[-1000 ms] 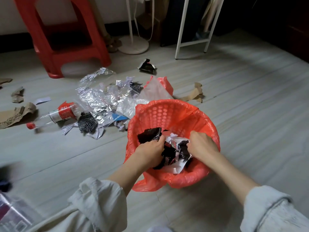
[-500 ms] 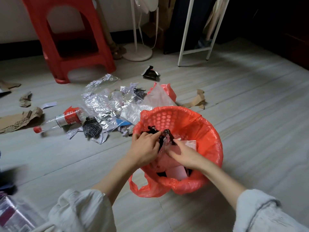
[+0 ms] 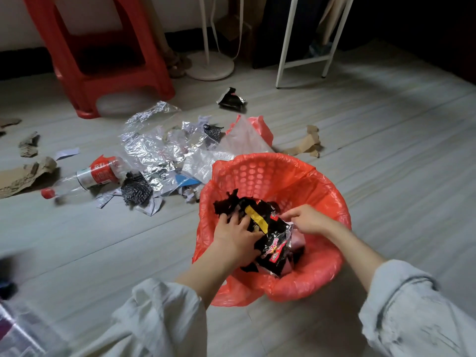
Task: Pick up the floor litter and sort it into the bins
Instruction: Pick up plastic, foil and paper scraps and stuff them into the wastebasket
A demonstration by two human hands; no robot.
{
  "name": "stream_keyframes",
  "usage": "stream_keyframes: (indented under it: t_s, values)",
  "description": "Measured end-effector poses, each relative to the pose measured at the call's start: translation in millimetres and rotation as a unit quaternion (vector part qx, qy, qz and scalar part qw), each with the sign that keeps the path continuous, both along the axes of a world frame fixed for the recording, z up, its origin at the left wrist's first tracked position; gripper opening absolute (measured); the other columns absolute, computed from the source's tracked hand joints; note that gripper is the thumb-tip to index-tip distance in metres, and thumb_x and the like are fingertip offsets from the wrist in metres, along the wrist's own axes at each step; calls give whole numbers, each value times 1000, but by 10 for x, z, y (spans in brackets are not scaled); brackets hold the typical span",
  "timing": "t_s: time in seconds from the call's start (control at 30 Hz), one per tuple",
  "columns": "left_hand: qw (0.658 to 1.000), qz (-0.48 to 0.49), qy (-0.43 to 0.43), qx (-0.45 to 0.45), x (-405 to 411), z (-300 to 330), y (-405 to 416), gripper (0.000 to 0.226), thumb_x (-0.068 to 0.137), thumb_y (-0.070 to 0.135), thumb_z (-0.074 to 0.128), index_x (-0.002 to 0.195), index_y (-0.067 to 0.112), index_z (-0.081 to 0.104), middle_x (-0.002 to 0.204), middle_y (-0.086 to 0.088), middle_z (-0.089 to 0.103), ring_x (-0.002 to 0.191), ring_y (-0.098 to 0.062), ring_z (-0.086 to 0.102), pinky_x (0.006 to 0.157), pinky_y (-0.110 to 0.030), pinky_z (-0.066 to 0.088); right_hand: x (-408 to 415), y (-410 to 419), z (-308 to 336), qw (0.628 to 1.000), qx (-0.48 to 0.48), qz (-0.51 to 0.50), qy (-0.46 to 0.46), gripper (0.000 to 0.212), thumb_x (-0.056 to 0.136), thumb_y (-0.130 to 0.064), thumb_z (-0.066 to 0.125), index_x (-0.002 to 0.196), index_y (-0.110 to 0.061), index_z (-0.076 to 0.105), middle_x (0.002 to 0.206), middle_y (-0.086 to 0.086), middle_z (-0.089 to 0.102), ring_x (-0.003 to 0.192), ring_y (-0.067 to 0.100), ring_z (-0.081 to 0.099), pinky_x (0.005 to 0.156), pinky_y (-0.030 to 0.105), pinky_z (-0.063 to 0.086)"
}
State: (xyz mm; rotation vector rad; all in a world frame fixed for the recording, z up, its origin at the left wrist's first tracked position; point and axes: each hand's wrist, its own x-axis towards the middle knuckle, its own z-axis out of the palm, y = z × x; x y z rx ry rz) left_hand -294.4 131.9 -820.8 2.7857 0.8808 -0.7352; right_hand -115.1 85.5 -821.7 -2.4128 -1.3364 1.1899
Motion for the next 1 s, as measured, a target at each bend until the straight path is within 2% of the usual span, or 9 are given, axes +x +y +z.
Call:
stream_keyframes:
  t_s: [0.13, 0.27, 0.43, 0.5, 0.57, 0.67, 0.8, 0.9, 1.0]
  values:
    - [994, 16, 101, -42, 77, -223, 15, 57, 94, 54, 34, 145, 44, 12, 157, -3, -9, 144, -30, -4, 114, -53, 5, -40, -68, 212, 984, 102, 64, -131, 36, 96, -12, 39, 129, -12, 55, 137, 7, 52, 128, 21, 46, 104, 25, 33]
    - [991, 18, 109, -70, 147, -223, -45, 55, 96, 50, 33, 145, 42, 10, 158, -3, -7, 145, -25, -2, 116, -51, 3, -358, -256, 60, 964, 38, 245, -91, 51, 98, -17, 38, 147, -15, 26, 157, 4, 18, 143, 20, 21, 117, 32, 19]
    - [992, -11, -102, 68, -52, 234, -72, 39, 91, 34, 46, 125, 17, 53, 140, -7, 45, 142, -28, 18, 115, -48, 7, -393, -189, -376, 954, -56, 271, -115, 88, 90, -23, 55, 149, -27, -10, 157, 8, -15, 141, 30, 27, 107, 38, 38]
    - [970, -30, -192, 144, -178, 316, 5, 31, 80, 24, 61, 109, 15, 64, 126, -11, 58, 137, -34, 31, 112, -51, 22, -415, -75, -419, 948, -59, 280, -139, 102, 83, -31, 65, 147, -30, -15, 156, 11, -19, 140, 35, 26, 104, 44, 41]
    - [955, -2, -248, 161, -286, 241, 85, 34, 67, 18, 66, 101, 16, 68, 118, -15, 63, 127, -39, 45, 103, -53, 35, -474, 20, -441, 937, -67, 295, -173, 110, 78, -38, 70, 146, -34, -16, 156, 7, -18, 142, 38, 12, 105, 49, 38]
    - [952, 45, -279, 116, -367, 139, 118, 51, 70, 26, 39, 113, 14, 63, 128, -17, 56, 132, -40, 38, 113, -50, 24, -534, 147, -524, 912, -121, 331, -207, 107, 79, -45, 67, 148, -29, -13, 156, 10, -13, 143, 39, -1, 114, 53, 21]
    - [947, 55, -297, 111, -368, 109, 137, 64, 71, 33, 25, 125, 14, 55, 139, -17, 46, 141, -38, 18, 113, -50, 12, -512, 387, -1073, 900, -218, 320, -202, 61, 88, -45, 50, 143, -26, 32, 149, 5, 33, 132, 29, 37, 107, 47, 34]
    - [939, 45, -320, 122, -365, 7, 151, 56, 71, 30, 33, 116, 12, 61, 123, -16, 59, 136, -41, 29, 108, -53, 26, -686, 366, -1021, 857, -299, 358, -217, 61, 91, -53, 41, 144, -23, 33, 149, 2, 33, 138, 30, 28, 111, 48, 24]
    - [937, 58, -322, 124, -393, -109, 153, 50, 71, 29, 35, 108, 13, 65, 114, -12, 64, 135, -41, 31, 107, -53, 26, -745, 406, -900, 862, -267, 374, -214, 55, 99, -46, 29, 147, -20, 24, 152, 2, 27, 138, 26, 24, 112, 40, 18]
